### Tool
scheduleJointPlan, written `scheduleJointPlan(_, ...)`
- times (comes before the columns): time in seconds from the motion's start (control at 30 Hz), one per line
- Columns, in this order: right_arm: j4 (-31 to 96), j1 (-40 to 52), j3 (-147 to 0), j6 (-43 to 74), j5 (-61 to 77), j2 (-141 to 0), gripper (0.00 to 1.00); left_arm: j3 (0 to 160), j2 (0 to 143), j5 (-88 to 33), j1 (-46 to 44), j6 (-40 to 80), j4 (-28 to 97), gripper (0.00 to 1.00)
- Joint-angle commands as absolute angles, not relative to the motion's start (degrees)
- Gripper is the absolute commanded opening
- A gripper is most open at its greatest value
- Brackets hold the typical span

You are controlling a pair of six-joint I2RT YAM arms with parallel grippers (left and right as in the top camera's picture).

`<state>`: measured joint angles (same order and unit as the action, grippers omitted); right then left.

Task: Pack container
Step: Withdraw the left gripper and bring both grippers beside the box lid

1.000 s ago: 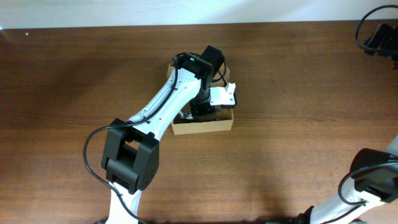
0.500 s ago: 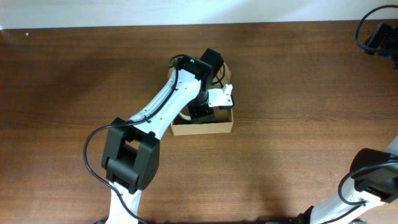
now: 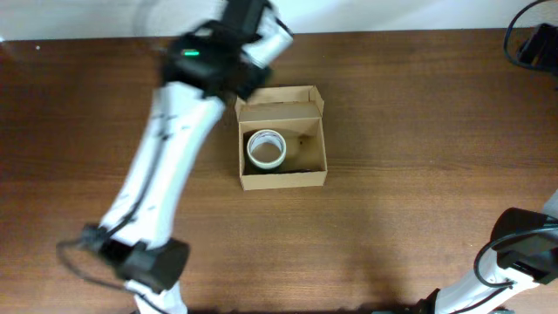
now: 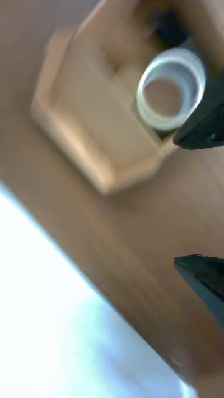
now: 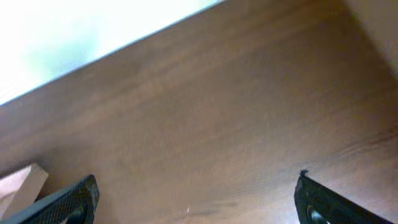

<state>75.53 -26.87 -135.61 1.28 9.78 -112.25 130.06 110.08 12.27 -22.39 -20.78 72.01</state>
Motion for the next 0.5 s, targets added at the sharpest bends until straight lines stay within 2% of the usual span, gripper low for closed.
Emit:
scheduleJointPlan(0.0, 74.7, -27.0, -135.3, 1.0, 10.8, -111.7, 0.99, 130.9, 108.0, 16.4, -11.9, -8.6, 71.3, 0.51)
scheduleJointPlan(0.03, 74.7, -27.0, -135.3, 1.0, 11.0, -111.7, 0.99, 130.8, 108.4, 14.5, -9.8, -7.3, 71.2, 0.5)
scheduleJointPlan(0.1, 74.7, -27.0, -135.3, 1.0, 11.0, -111.7, 0.99, 130.4, 111.5, 1.1, -2.5, -6.8, 71.1, 0.45)
scheduleJointPlan(0.17, 73.5, -27.0, -135.3, 3.3, 15.0, -111.7, 0.99, 130.4, 115.1, -8.7, 1.9, -6.8, 71.2, 0.36)
scheduleJointPlan(0.23, 73.5, -27.0, -135.2, 5.6, 20.6, -111.7, 0.99, 130.4, 117.9, -13.8, 4.1, -6.9, 71.1, 0.35)
scheduleJointPlan(0.33, 73.9, -25.2, -135.1, 4.8, 27.2, -114.0, 0.7, 130.4, 123.6, -16.0, 5.7, -6.9, 71.1, 0.27)
scheduleJointPlan(0.37, 74.6, -24.3, -134.8, 4.8, 28.0, -115.1, 0.64, 130.4, 125.3, -17.0, 5.8, -6.9, 71.1, 0.25)
scheduleJointPlan(0.47, 76.7, -19.6, -131.7, 4.8, 32.9, -120.6, 0.34, 130.4, 130.9, -22.3, 5.7, -6.9, 71.1, 0.1)
